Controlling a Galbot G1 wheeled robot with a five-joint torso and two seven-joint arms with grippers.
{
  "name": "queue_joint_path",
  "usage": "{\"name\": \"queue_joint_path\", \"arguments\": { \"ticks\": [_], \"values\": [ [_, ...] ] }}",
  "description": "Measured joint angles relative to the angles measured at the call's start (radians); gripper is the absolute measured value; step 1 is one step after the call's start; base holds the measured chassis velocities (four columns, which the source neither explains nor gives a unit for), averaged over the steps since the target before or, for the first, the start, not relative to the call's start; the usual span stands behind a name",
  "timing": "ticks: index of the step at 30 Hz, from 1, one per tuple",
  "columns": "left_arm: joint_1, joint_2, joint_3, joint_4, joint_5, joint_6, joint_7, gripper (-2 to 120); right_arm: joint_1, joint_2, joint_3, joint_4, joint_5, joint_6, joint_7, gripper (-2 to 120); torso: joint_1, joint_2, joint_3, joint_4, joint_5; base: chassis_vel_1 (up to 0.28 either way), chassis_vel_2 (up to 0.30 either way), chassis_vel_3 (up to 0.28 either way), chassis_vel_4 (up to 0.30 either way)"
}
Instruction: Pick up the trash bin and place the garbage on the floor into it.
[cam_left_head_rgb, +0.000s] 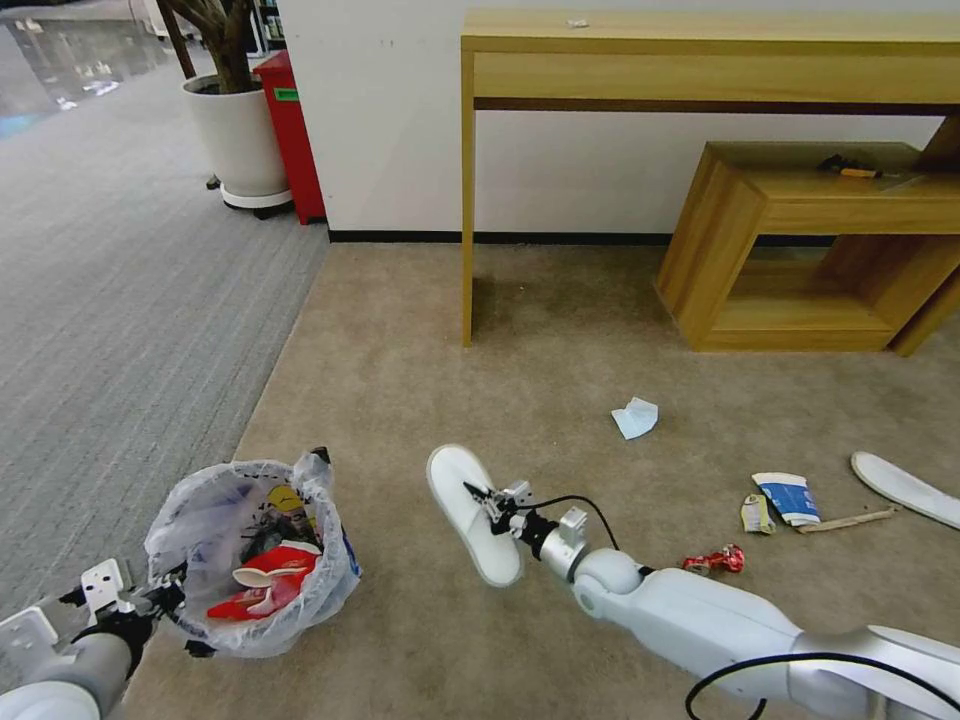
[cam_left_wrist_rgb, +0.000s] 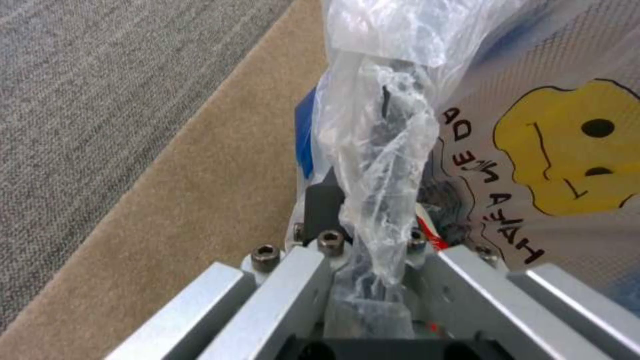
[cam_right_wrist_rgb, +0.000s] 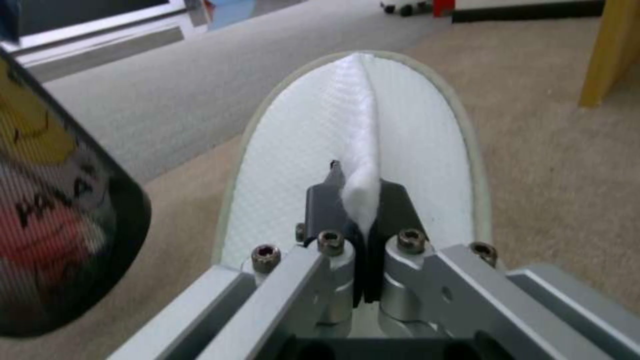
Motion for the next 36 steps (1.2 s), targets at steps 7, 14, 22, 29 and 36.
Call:
{"name": "queue_joint_path", "arguments": {
  "ticks": [7,14,22,29,36],
  "values": [
    [0.002,0.008,0.005,0.007,0.006,0.000,0.002,0,0.001,-0.036,0.030,0.078,-0.014,0.000,0.022,0,0.000,0.000,0.000,0.0001,-0.0001,0.000,0.000,0.000,0.000],
    [-0.002,0.010,0.018,0.015,0.015,0.000,0.003,0,0.006,-0.074,0.075,0.148,-0.028,0.003,0.024,0,0.000,0.000,0.000,0.0001,-0.0001,0.000,0.000,0.000,0.000],
    [-0.007,0.003,0.049,0.024,0.044,0.000,0.004,0,0.019,-0.118,0.136,0.255,-0.033,0.007,0.017,0,0.000,0.000,0.000,0.0000,-0.0002,0.000,0.000,0.000,0.000],
    [-0.011,-0.002,0.060,0.025,0.050,0.002,0.004,0,0.040,-0.139,0.150,0.371,-0.024,-0.002,0.030,0,0.000,0.000,0.000,0.0000,-0.0002,0.000,0.000,0.000,0.000],
    [-0.010,0.004,0.069,0.018,0.051,0.005,0.004,0,0.054,-0.136,0.142,0.464,-0.022,-0.016,0.048,0,0.000,0.000,0.000,0.0001,-0.0002,0.000,0.000,0.000,0.000]
  ]
}}
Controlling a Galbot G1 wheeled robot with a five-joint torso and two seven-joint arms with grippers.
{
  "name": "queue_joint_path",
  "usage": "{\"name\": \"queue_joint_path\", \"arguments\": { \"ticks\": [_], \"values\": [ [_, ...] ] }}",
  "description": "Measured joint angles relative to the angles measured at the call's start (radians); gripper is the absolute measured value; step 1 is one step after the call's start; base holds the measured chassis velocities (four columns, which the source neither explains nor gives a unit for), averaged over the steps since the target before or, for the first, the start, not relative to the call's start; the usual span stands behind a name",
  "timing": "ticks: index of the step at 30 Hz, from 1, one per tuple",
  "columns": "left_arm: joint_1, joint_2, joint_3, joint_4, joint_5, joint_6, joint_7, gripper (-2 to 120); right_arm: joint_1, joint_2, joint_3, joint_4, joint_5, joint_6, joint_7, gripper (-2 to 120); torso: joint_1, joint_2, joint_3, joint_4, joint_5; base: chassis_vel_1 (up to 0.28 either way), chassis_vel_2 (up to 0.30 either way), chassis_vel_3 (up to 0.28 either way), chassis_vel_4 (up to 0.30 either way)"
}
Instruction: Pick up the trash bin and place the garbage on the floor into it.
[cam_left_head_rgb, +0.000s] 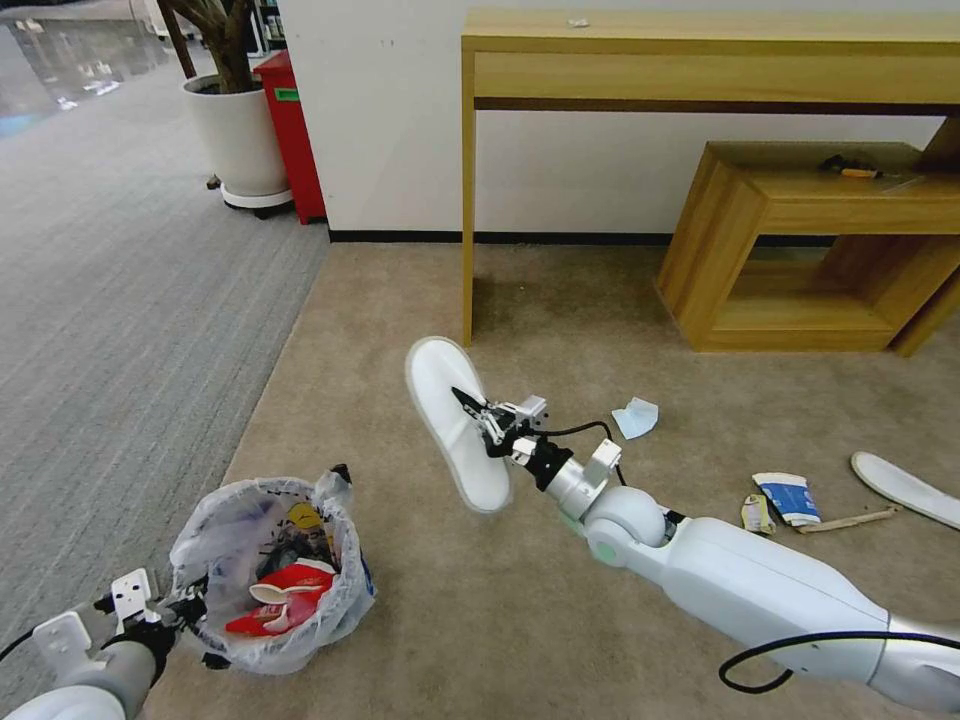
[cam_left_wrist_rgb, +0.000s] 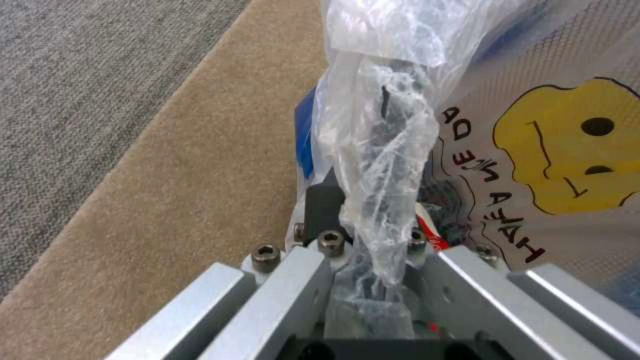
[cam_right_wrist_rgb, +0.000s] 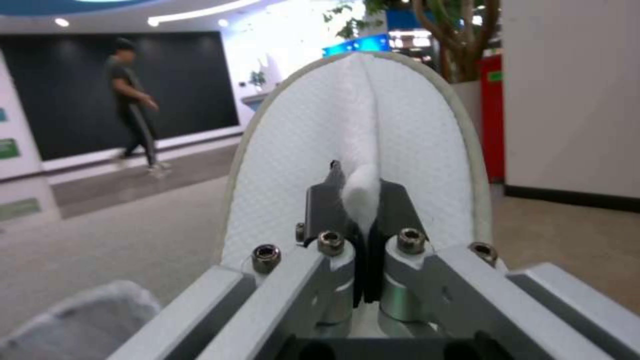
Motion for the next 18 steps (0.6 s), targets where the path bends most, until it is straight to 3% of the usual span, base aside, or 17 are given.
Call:
{"name": "queue_joint_path", "arguments": {
  "ticks": [12,18],
  "values": [
    [-0.007,0.001,0.015,-0.006,0.007,0.001,0.001,0,0.061,0.024,-0.059,0.109,0.027,-0.012,0.016,0,0.000,0.000,0.000,0.0000,-0.0001,0.000,0.000,0.000,0.000],
    [0.002,-0.006,0.008,-0.020,0.011,0.001,0.003,0,0.168,0.070,-0.139,0.143,0.058,-0.012,0.028,0,0.000,0.000,0.000,0.0000,-0.0002,0.000,0.000,0.000,0.000]
  ]
}}
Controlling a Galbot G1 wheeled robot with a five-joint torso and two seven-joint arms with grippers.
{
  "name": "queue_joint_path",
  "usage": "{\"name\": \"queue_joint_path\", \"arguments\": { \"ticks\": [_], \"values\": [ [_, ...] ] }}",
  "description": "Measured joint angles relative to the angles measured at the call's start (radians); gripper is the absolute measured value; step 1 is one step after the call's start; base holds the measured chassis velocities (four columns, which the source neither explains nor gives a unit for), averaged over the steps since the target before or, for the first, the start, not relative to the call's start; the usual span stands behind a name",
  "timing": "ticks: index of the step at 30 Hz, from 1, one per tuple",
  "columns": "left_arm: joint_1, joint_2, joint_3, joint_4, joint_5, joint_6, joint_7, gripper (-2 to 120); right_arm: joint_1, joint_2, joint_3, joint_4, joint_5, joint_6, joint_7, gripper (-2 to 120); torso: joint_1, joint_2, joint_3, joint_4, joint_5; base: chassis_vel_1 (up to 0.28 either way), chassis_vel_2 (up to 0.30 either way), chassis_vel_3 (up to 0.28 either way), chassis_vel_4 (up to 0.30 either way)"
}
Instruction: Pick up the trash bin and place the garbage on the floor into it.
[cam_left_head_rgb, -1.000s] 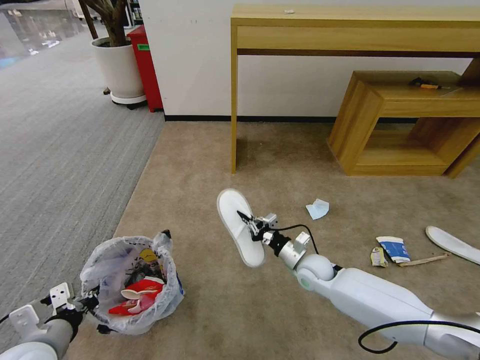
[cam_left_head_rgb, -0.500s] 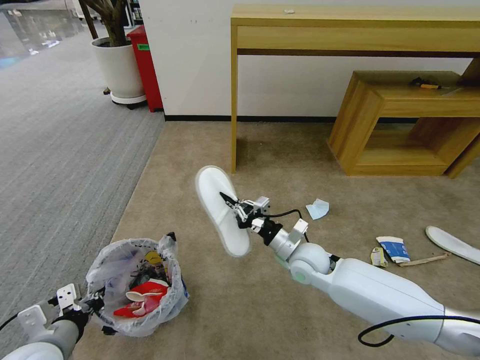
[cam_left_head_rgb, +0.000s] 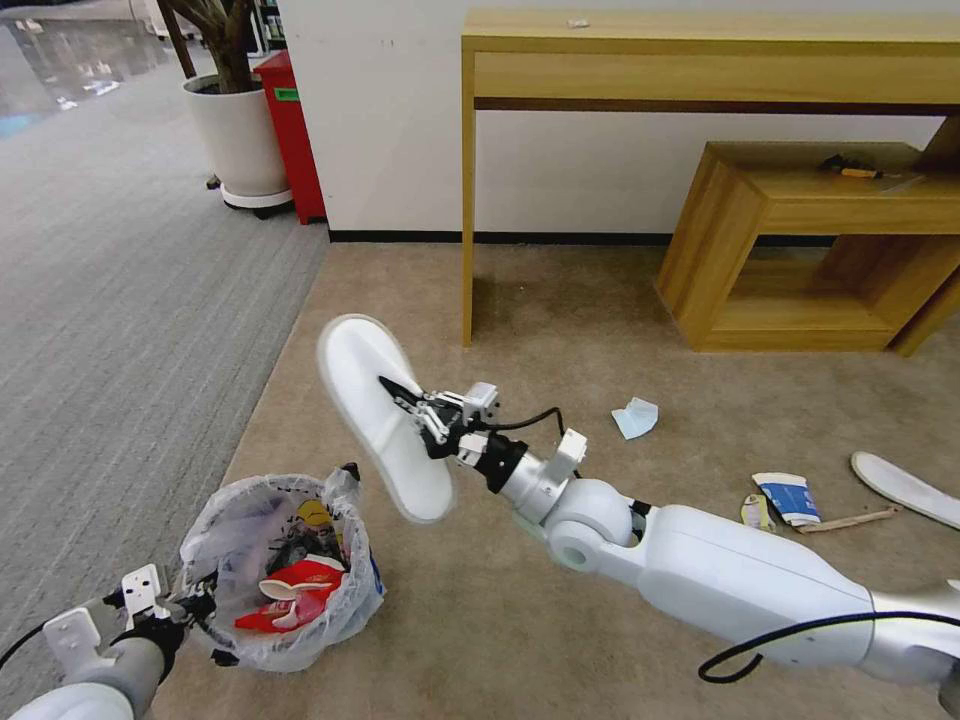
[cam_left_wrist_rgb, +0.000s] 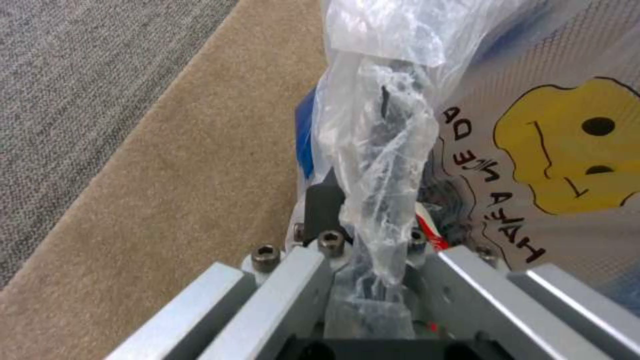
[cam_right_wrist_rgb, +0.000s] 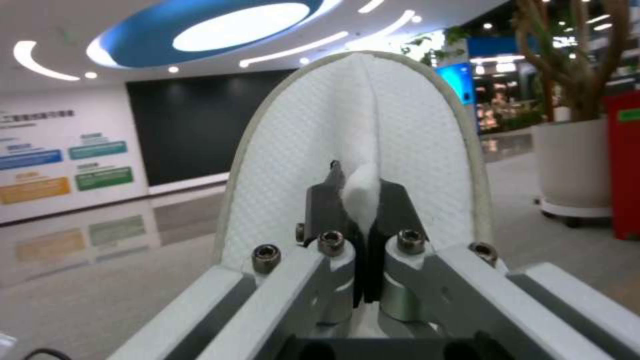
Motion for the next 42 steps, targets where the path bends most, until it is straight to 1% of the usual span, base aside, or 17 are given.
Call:
{"name": "queue_joint_path", "arguments": {
  "ticks": [7,16,19,20,22,23,26,27,30,31,34,42],
  "values": [
    [0.000,-0.007,-0.007,-0.005,0.000,0.000,0.000,0,0.072,0.053,-0.070,0.004,0.019,0.000,0.005,0,0.000,0.000,0.000,-0.0001,0.0001,0.000,0.000,0.000,0.000],
    [-0.004,-0.014,-0.001,-0.006,0.004,0.001,-0.001,0,0.098,0.113,-0.133,-0.020,0.021,0.000,0.005,0,0.000,0.000,0.000,-0.0001,0.0001,0.000,0.000,0.000,0.000],
    [-0.004,-0.015,-0.001,-0.007,0.003,0.001,-0.001,0,0.110,0.163,-0.170,-0.036,0.021,0.003,0.007,0,0.000,0.000,0.000,0.0000,0.0000,0.000,0.000,0.000,0.000],
    [-0.004,-0.015,-0.001,-0.007,0.003,0.001,-0.001,0,0.110,0.163,-0.170,-0.036,0.021,0.003,0.007,0,0.000,0.000,0.000,0.0000,0.0000,0.000,0.000,0.000,0.000],
    [-0.003,-0.017,-0.001,-0.007,0.003,0.001,-0.001,0,0.118,0.198,-0.188,-0.049,0.021,0.005,0.010,0,0.000,0.000,0.000,-0.0001,0.0000,0.000,0.000,0.000,0.000],
    [-0.003,-0.017,-0.001,-0.007,0.003,0.001,-0.001,0,0.118,0.198,-0.188,-0.049,0.021,0.005,0.010,0,0.000,0.000,0.000,-0.0001,0.0000,0.000,0.000,0.000,0.000],
    [-0.003,-0.019,-0.001,-0.011,0.003,0.001,-0.001,0,0.125,0.254,-0.212,-0.073,0.021,0.008,0.013,0,0.000,0.000,0.000,0.0000,0.0000,0.000,0.000,0.000,0.000],
    [-0.003,-0.019,-0.001,-0.011,0.003,0.001,-0.001,0,0.125,0.254,-0.212,-0.073,0.021,0.008,0.013,0,0.000,0.000,0.000,0.0000,0.0000,0.000,0.000,0.000,0.000],
    [0.002,-0.021,0.001,-0.021,0.003,0.002,-0.001,0,0.130,0.299,-0.231,-0.096,0.020,0.010,0.014,0,0.000,0.000,0.000,-0.0001,0.0000,0.000,0.000,0.000,0.000],
    [0.002,-0.021,0.001,-0.021,0.003,0.002,-0.001,0,0.130,0.299,-0.231,-0.096,0.020,0.010,0.014,0,0.000,0.000,0.000,-0.0001,0.0000,0.000,0.000,0.000,0.000],
    [0.008,-0.022,0.003,-0.031,0.003,0.004,-0.001,0,0.137,0.331,-0.242,-0.119,0.020,0.014,0.014,0,0.000,0.000,0.000,0.0000,0.0000,0.000,0.000,0.000,0.000],
    [0.023,-0.026,0.012,-0.051,0.005,0.009,-0.001,0,0.144,0.365,-0.252,-0.159,0.013,0.023,0.012,0,0.000,0.000,0.000,0.0000,0.0000,0.000,0.000,0.000,0.000]
  ]
}}
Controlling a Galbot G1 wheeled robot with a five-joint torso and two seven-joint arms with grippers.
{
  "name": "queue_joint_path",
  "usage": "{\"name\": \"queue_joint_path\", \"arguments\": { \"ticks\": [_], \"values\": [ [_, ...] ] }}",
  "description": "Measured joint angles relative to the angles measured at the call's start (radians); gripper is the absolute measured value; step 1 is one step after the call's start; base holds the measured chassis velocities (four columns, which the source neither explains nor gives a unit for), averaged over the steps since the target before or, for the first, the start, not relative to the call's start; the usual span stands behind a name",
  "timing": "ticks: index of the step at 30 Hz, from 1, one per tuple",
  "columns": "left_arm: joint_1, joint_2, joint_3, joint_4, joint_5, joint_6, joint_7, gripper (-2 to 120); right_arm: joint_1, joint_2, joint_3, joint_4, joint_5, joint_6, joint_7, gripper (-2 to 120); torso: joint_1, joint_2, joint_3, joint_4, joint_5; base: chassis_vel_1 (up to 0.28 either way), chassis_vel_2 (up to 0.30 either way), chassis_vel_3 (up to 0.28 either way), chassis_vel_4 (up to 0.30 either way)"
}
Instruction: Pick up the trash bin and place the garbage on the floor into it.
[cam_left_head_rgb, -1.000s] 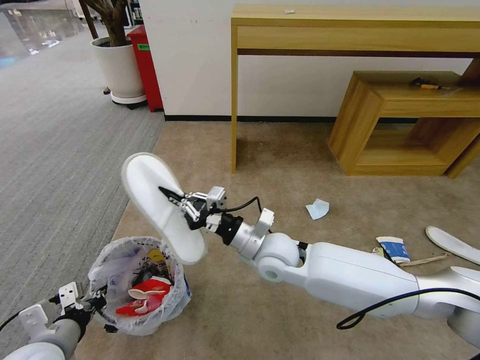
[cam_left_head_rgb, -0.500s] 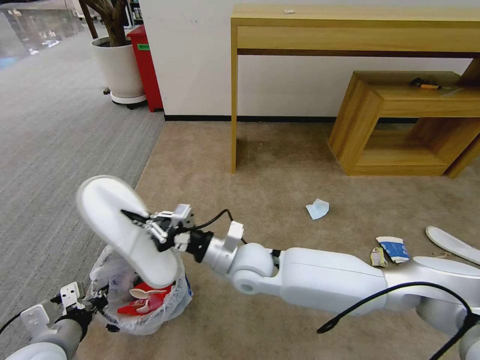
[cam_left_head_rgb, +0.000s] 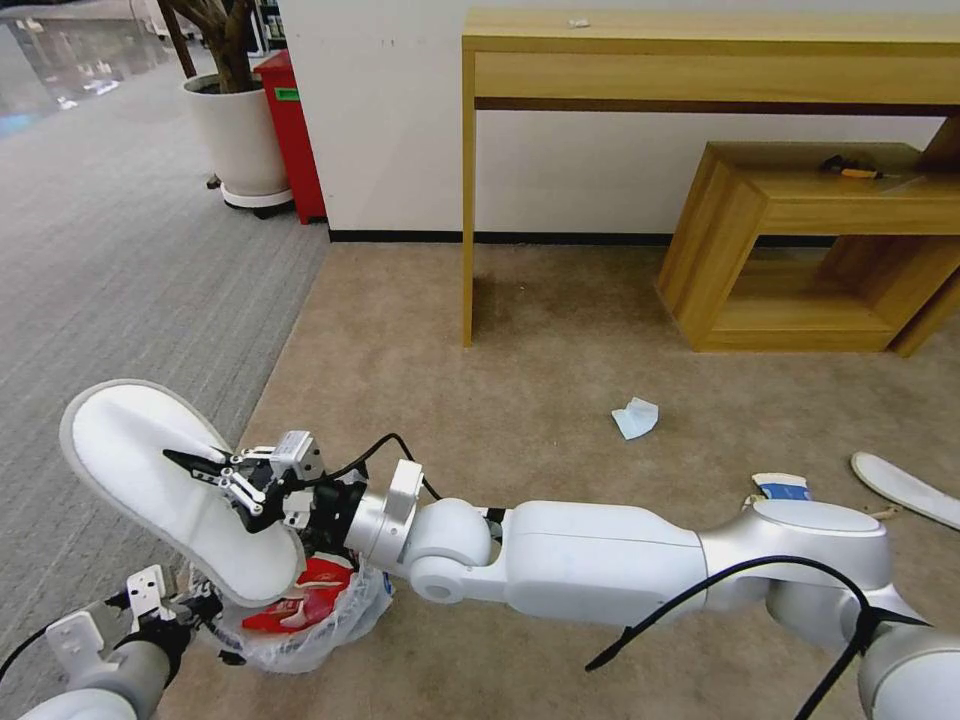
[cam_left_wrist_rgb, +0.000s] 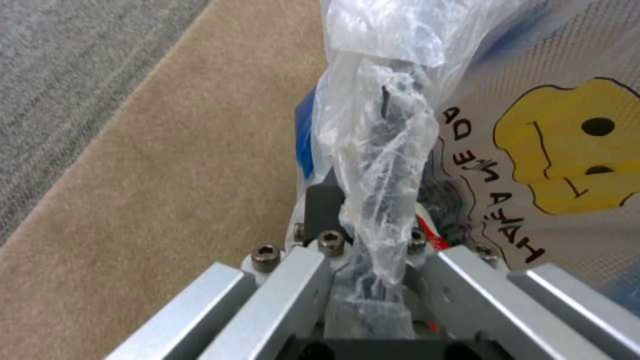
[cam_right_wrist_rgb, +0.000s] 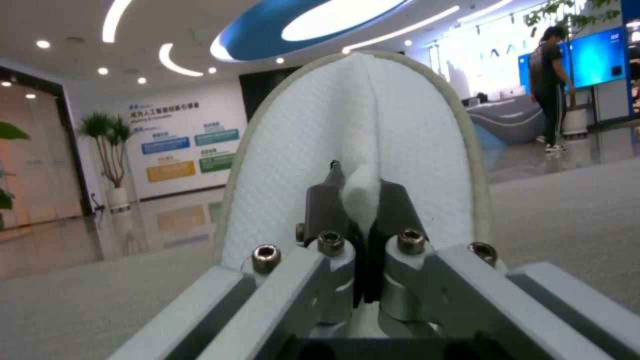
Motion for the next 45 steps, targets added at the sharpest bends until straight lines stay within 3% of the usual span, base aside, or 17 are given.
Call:
{"name": "queue_joint_path", "arguments": {
  "ticks": [21,37,45],
  "values": [
    [0.060,-0.011,0.001,-0.081,0.014,0.004,0.012,0,0.003,0.040,-0.008,-0.155,-0.040,0.059,-0.091,0,0.000,0.000,0.000,0.0000,0.0001,0.000,0.000,0.000,0.000],
    [0.051,-0.002,-0.026,-0.107,-0.048,0.010,-0.004,0,-0.017,0.021,0.008,-0.166,-0.066,0.082,-0.126,0,0.000,0.000,0.000,0.0000,0.0002,0.000,0.000,0.000,0.000],
    [0.039,0.005,-0.039,-0.095,-0.084,0.010,-0.018,0,-0.028,0.006,0.012,-0.156,-0.074,0.083,-0.128,22,0.000,0.000,0.000,0.0000,0.0001,0.000,0.000,0.000,0.000]
  ]
}}
